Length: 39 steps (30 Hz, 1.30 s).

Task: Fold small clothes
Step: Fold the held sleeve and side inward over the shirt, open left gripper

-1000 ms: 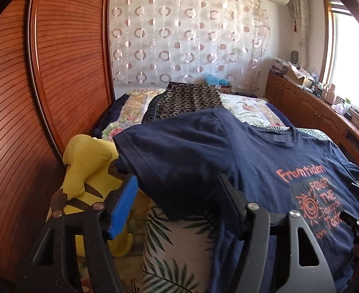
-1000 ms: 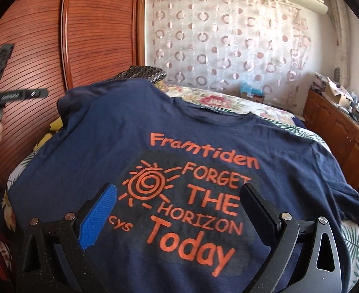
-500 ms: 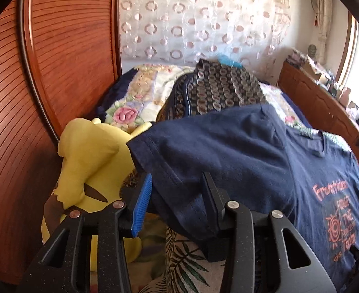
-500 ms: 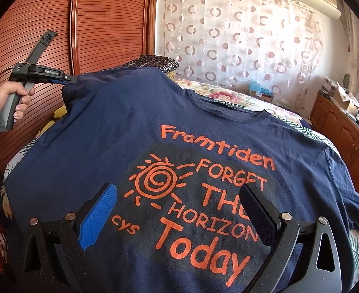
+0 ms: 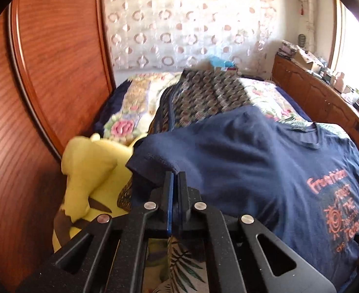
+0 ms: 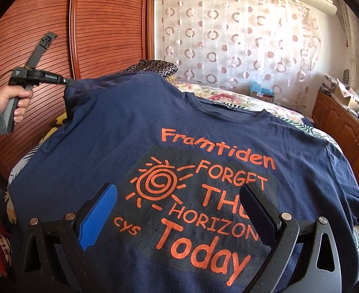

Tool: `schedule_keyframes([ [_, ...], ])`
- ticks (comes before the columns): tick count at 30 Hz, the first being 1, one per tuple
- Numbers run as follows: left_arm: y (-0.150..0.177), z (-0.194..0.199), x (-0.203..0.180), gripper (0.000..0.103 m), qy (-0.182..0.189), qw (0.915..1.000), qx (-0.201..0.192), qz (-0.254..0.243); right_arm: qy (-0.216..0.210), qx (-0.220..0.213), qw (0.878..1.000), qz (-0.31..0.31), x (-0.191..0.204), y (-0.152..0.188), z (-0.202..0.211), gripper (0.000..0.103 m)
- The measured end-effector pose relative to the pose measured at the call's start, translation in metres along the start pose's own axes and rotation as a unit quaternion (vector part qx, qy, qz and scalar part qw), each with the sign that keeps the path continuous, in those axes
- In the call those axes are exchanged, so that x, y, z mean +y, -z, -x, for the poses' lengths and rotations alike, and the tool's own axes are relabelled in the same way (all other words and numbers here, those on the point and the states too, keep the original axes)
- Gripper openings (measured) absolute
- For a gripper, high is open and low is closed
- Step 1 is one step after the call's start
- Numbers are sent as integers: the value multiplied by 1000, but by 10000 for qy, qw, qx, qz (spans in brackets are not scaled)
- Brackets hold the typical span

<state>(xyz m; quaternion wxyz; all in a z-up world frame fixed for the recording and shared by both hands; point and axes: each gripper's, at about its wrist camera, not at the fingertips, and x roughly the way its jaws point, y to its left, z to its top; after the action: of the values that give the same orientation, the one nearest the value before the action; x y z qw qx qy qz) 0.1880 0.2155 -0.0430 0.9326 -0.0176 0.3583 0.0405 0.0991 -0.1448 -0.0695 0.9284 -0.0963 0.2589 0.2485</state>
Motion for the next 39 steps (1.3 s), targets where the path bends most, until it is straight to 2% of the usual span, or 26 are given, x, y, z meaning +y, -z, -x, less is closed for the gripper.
schedule_keyframes([
  [4, -20, 28, -29, 3, 206, 9988, -341, -298, -2, 4, 10000, -19, -1, -1, -2, 100],
  [7, -37, 43, -65, 3, 453, 9958, -532, -597, 10, 13, 10000, -32, 0, 0, -2, 100],
  [13, -55, 49, -129, 4, 866, 9896, -556, -1005, -33, 37, 10000, -53, -1, 0, -4, 100],
  [14, -56, 49, -135, 6, 976, 9884, -535, -1028, -40, 41, 10000, -62, -1, 0, -5, 100],
  [16, -54, 53, -144, 23, 1151, 9859, -547, -1082, -57, 44, 9999, -78, -3, 0, -6, 100],
  [17, -52, 55, -144, 36, 1131, 9856, -580, -1116, -71, 46, 9999, -85, -4, 1, -6, 100],
  [18, -49, 57, -143, 43, 1114, 9852, -614, -1150, -84, 49, 9999, -93, -4, 1, -7, 100],
  [21, -42, 55, -138, 46, 1062, 9861, -529, -1164, -103, 43, 9999, -118, -6, 1, -9, 100],
  [26, -14, 43, -118, 46, 755, 9913, -293, -1034, -119, 32, 9998, -155, -7, 3, -10, 100],
  [30, 20, 32, -111, 46, 734, 9938, -114, -827, -149, 55, 9997, -189, -9, 3, -11, 100],
  [34, 50, 25, -120, 46, 796, 9937, -35, -792, -142, 39, 9996, -251, -10, 3, -10, 100],
  [39, 64, 15, -138, 46, 990, 9915, 83, -838, -154, -2, 9991, -385, -16, 4, -9, 100],
])
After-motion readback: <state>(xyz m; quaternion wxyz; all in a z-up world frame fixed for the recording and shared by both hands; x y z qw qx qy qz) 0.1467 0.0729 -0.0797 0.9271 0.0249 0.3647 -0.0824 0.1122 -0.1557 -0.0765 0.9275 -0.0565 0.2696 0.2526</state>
